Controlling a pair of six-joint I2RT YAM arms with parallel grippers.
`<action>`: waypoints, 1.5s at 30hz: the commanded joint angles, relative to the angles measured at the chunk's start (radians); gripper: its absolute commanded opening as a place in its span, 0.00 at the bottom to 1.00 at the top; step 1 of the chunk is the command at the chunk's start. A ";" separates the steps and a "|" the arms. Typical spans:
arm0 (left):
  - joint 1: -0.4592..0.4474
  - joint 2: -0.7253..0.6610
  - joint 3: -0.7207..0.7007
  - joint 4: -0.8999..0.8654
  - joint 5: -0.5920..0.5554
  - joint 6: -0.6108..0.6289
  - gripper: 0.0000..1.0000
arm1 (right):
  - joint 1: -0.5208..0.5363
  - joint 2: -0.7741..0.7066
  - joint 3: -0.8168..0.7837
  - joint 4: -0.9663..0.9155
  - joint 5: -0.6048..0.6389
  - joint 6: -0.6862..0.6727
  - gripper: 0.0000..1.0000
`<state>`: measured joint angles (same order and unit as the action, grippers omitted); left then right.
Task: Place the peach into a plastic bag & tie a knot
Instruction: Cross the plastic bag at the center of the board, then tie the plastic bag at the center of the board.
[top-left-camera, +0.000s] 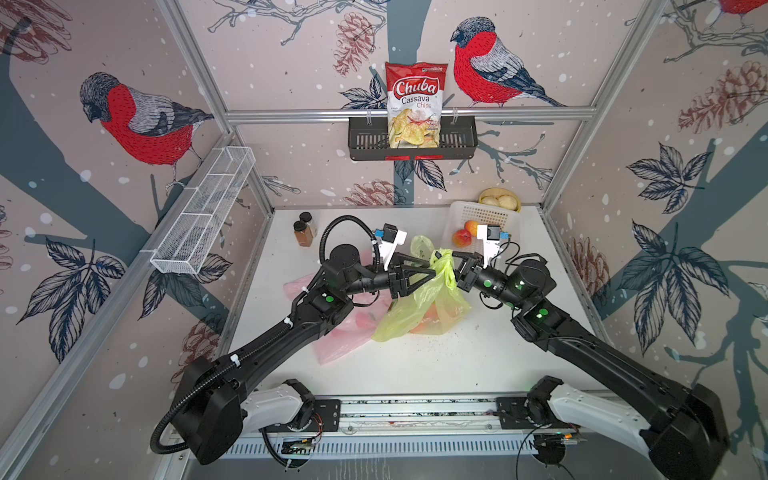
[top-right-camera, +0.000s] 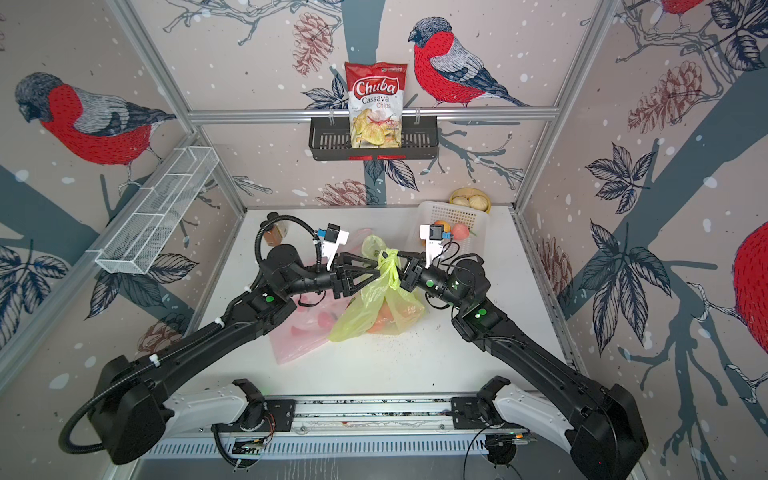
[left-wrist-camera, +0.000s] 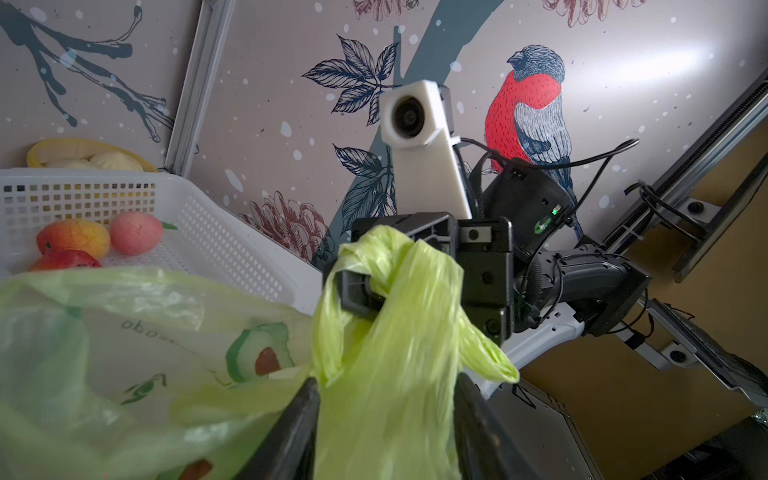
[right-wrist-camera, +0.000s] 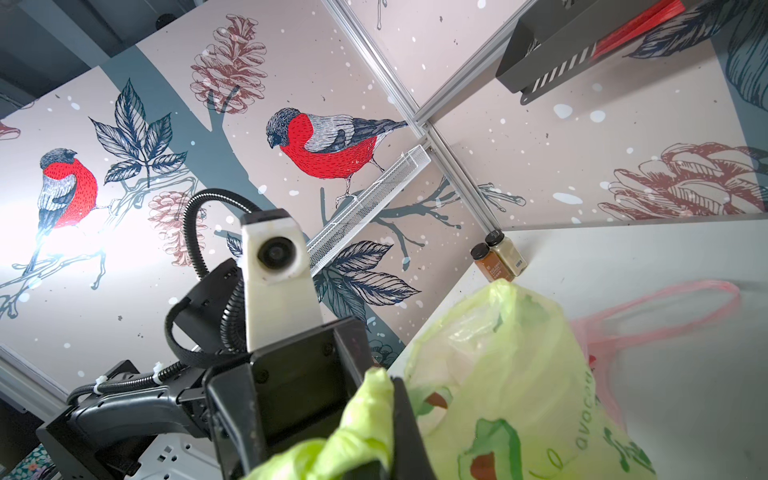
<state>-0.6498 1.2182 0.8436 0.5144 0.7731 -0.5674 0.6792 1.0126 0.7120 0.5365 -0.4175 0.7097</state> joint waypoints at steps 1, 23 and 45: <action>-0.002 0.020 0.002 0.124 -0.010 -0.040 0.52 | 0.010 0.003 0.018 0.031 -0.019 0.009 0.00; -0.063 0.060 -0.040 0.250 0.015 -0.021 0.55 | 0.055 0.075 0.026 0.155 -0.016 0.086 0.00; 0.046 -0.050 -0.125 0.492 0.068 -0.197 0.59 | 0.027 0.045 0.022 0.167 -0.121 0.117 0.00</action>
<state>-0.6071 1.1790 0.7223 0.8967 0.8158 -0.7200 0.7063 1.0576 0.7280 0.6647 -0.5255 0.8204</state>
